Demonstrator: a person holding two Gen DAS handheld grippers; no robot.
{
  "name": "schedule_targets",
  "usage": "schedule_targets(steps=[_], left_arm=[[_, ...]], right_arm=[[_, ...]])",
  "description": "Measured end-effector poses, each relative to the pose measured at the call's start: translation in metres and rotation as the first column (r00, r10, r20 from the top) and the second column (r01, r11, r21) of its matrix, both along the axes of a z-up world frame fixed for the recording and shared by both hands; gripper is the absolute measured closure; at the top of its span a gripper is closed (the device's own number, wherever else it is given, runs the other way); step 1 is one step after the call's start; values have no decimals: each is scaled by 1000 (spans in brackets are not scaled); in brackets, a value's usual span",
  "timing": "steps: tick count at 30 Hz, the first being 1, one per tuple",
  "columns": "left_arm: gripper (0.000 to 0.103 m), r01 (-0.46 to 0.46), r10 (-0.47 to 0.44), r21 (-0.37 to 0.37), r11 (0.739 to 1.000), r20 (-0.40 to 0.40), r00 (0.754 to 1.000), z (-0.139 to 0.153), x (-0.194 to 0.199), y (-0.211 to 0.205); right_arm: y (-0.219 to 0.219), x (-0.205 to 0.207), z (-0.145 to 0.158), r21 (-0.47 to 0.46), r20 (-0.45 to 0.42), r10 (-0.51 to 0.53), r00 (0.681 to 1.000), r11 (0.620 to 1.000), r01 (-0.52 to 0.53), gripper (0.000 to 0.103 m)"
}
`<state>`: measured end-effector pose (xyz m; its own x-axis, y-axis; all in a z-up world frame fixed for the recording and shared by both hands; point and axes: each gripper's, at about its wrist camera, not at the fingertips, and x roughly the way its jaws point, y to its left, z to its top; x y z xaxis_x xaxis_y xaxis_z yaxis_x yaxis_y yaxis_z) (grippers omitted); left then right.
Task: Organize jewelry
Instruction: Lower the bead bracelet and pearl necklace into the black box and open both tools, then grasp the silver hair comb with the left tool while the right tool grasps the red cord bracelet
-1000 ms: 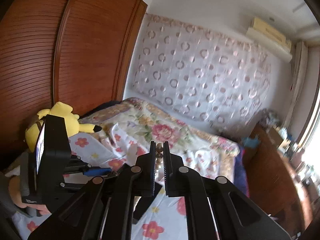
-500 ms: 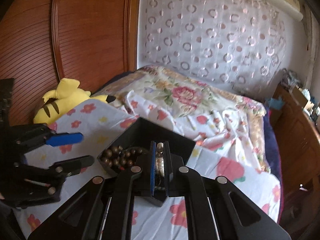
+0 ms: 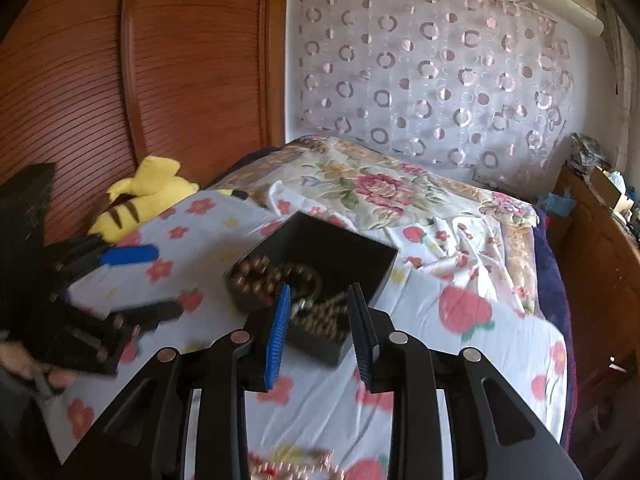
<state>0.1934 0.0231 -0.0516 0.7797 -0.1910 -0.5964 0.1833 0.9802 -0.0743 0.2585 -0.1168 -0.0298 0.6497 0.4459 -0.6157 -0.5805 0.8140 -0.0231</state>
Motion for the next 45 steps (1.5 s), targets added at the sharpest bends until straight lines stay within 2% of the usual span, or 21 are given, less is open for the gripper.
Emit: schedule_targets(steps=[2, 10, 17, 20, 21, 22, 23, 27, 36, 40, 45], left_arm=[[13, -7, 7, -6, 1000, -1, 1000, -1, -3, 2], [13, -26, 26, -22, 999, -27, 999, -14, -29, 12], [13, -15, 16, 14, 1000, -48, 999, -26, -49, 13], [13, -5, 6, 23, 1000, -60, 998, -28, -51, 13], [13, -3, 5, 26, 1000, -64, 998, -29, -51, 12], [13, -1, 3, 30, 1000, -72, 997, -30, -50, 12], [13, 4, -1, 33, 999, -83, 997, -31, -49, 11], [13, 18, -12, 52, 999, -116, 993, -36, -43, 7], [13, 61, -54, 27, 998, -200, 978, -47, -18, -4], [13, 88, -76, 40, 995, -222, 972, -49, -4, -16], [13, 106, -90, 50, 993, -252, 963, -54, 12, -28]], right_arm=[[-5, -15, -7, -9, -10, 18, 1000, 1000, -18, 71], [-2, -52, -52, -55, -117, 109, 987, 992, -116, 71], [12, -56, -77, -39, -211, 140, 967, 988, -152, 71], [18, -53, -86, -64, -245, 125, 961, 987, -145, 71], [19, -53, -88, -67, -251, 124, 960, 987, -145, 76], [19, -54, -89, -64, -256, 130, 958, 986, -151, 91], [19, -56, -89, -57, -257, 139, 956, 986, -159, 95], [10, -64, -75, -11, -210, 142, 967, 989, -148, 95], [-12, -84, -5, 50, -27, 112, 993, 993, -110, 95], [-22, -85, 10, 58, 3, 102, 995, 993, -102, 95], [-31, -83, 10, 56, 5, 77, 997, 995, -77, 95]])
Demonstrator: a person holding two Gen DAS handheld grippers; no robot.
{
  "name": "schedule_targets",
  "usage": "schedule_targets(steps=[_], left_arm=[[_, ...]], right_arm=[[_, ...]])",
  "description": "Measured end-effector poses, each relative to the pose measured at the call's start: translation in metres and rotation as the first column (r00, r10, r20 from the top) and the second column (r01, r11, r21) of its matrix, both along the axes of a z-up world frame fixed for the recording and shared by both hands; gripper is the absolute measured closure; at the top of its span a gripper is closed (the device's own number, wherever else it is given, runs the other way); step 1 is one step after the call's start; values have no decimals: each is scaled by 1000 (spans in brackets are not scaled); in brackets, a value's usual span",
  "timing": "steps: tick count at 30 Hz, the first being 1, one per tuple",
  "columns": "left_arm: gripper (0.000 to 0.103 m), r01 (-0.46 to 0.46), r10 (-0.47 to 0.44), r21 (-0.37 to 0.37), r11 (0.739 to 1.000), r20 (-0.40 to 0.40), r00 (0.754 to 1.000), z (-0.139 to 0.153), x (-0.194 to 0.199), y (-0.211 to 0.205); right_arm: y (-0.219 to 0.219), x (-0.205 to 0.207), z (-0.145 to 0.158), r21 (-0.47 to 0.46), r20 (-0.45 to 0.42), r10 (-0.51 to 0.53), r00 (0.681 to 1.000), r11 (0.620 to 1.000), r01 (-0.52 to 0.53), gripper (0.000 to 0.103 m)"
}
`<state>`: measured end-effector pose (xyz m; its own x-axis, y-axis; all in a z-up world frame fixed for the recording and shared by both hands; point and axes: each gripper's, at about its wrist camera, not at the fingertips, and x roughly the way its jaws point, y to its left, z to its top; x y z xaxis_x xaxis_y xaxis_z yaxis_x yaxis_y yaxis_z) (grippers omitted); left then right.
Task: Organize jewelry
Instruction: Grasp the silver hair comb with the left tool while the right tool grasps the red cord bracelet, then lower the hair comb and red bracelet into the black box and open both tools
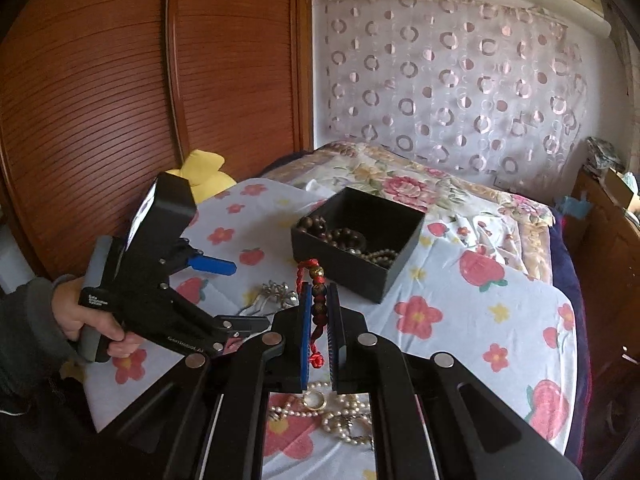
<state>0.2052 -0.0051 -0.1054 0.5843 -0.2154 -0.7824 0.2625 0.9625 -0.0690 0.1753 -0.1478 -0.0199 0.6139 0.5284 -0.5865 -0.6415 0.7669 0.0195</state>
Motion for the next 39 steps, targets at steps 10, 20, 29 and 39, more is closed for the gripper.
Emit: schedule_targets(steps=[10, 20, 29, 39], left_arm=[[15, 41, -41, 66, 997, -2, 999, -5, 12, -22], [49, 55, -58, 99, 994, 24, 998, -3, 7, -27], [49, 61, -67, 60, 996, 96, 993, 23, 4, -25], [49, 64, -66, 13, 998, 175, 982, 65, 20, -25]], right_arm=[[-13, 4, -17, -11, -20, -30, 999, 999, 30, 95], [-17, 6, -20, -5, -19, -27, 999, 1000, 27, 95], [-19, 23, -22, 18, -24, -25, 999, 1000, 26, 95], [-11, 66, 3, 55, -1, -8, 1000, 998, 8, 95]])
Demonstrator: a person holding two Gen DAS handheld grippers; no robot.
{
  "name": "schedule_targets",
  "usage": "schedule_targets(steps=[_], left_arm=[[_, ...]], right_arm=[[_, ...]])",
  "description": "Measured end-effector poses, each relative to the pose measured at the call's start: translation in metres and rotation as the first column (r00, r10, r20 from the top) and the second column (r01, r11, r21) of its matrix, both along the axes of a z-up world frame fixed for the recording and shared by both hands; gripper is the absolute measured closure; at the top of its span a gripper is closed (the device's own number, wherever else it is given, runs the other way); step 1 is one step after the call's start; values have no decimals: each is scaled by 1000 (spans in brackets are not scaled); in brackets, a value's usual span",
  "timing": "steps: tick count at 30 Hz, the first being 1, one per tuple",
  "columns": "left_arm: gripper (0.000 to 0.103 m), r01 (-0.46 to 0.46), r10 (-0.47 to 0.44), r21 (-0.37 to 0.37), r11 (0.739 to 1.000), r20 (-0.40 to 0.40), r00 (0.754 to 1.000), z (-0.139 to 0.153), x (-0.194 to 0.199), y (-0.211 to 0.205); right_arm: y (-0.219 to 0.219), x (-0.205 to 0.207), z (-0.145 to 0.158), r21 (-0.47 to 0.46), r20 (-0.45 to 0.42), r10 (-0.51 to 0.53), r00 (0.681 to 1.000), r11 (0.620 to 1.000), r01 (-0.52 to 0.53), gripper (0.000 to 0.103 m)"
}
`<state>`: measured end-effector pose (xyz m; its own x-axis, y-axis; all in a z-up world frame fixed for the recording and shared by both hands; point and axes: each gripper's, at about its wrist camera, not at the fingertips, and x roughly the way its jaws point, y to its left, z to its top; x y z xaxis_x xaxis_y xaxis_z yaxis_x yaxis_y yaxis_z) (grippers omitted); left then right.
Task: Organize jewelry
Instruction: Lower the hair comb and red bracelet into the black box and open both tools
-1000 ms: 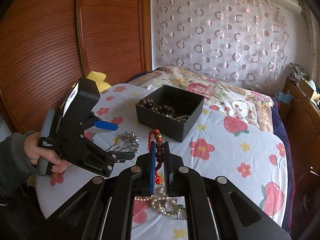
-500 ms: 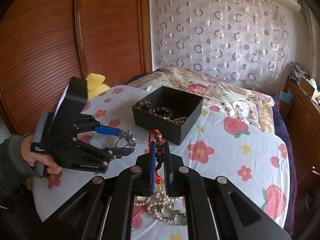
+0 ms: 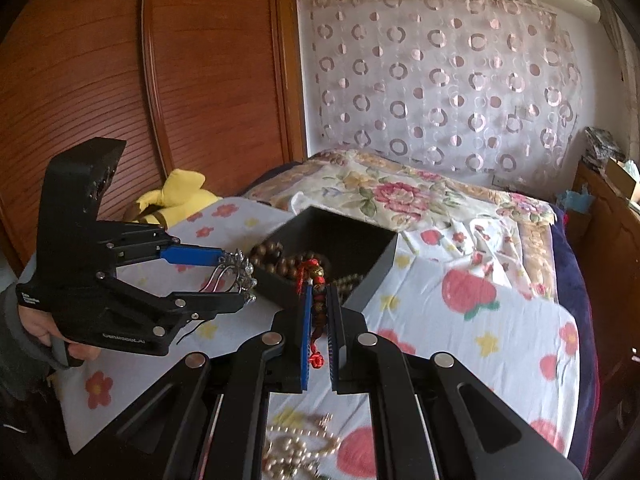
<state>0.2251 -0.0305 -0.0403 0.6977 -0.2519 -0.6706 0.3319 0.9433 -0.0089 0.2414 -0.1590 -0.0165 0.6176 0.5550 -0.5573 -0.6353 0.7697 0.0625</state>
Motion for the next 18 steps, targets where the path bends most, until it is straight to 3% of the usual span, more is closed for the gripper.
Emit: schedule_targets(steps=[9, 18], left_arm=[[49, -35, 35, -41, 999, 15, 999, 15, 44, 14], [49, -57, 55, -74, 996, -23, 998, 7, 83, 22]], right_arm=[[14, 35, 6, 7, 7, 32, 999, 999, -32, 95], [29, 73, -14, 3, -50, 50, 998, 999, -50, 95]])
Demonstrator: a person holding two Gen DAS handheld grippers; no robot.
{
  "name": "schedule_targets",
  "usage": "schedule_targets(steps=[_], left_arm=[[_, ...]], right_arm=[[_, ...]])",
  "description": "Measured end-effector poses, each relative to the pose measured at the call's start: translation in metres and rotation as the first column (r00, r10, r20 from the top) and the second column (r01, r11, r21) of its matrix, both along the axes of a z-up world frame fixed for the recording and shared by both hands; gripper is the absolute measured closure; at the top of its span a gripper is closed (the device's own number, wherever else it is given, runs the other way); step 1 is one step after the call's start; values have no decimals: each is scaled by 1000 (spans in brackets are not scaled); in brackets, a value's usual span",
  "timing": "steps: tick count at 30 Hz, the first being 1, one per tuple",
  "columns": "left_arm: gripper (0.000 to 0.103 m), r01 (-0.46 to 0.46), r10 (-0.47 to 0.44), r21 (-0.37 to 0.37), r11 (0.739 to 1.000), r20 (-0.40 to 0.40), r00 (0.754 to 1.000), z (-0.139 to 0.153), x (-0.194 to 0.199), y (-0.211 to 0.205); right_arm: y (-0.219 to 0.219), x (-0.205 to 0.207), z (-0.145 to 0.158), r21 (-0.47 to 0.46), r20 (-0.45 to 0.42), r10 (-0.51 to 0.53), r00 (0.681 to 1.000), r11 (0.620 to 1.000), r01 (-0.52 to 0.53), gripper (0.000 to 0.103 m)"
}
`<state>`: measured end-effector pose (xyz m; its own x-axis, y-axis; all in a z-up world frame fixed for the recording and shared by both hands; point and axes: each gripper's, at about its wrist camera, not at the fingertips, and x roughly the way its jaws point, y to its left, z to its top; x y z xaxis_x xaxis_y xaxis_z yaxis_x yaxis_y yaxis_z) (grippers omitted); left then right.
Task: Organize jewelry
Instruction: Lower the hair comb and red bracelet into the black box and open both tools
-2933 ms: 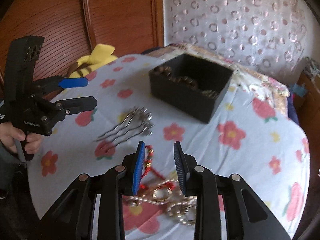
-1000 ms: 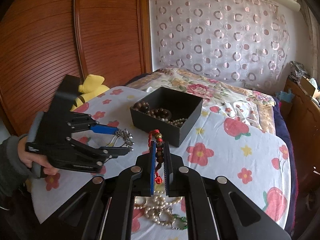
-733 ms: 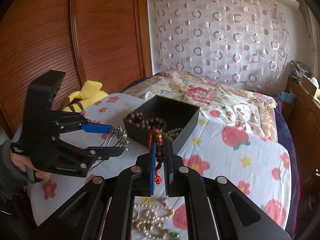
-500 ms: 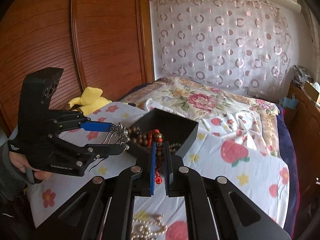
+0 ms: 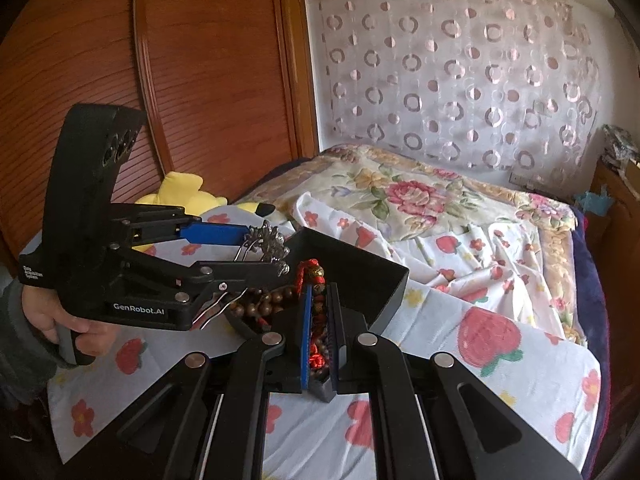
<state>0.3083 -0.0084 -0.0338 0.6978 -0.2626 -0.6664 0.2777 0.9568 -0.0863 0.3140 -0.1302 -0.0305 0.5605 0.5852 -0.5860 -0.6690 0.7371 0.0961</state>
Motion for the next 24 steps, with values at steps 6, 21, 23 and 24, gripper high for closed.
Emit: schedule_targets(steps=[6, 21, 23, 24], left_arm=[[49, -16, 16, -11, 1000, -22, 1000, -7, 14, 5], [44, -70, 70, -21, 997, 21, 997, 5, -12, 28], [44, -77, 77, -16, 997, 23, 997, 5, -17, 31], [41, -81, 82, -13, 997, 25, 996, 5, -20, 31]], right_arm=[[9, 23, -13, -17, -34, 7, 999, 1000, -7, 95], [18, 41, -23, -36, -51, 8, 999, 999, -9, 94], [18, 40, -22, -40, -41, 5, 999, 999, -7, 92], [17, 38, -19, -36, -35, 7, 999, 999, -8, 84]])
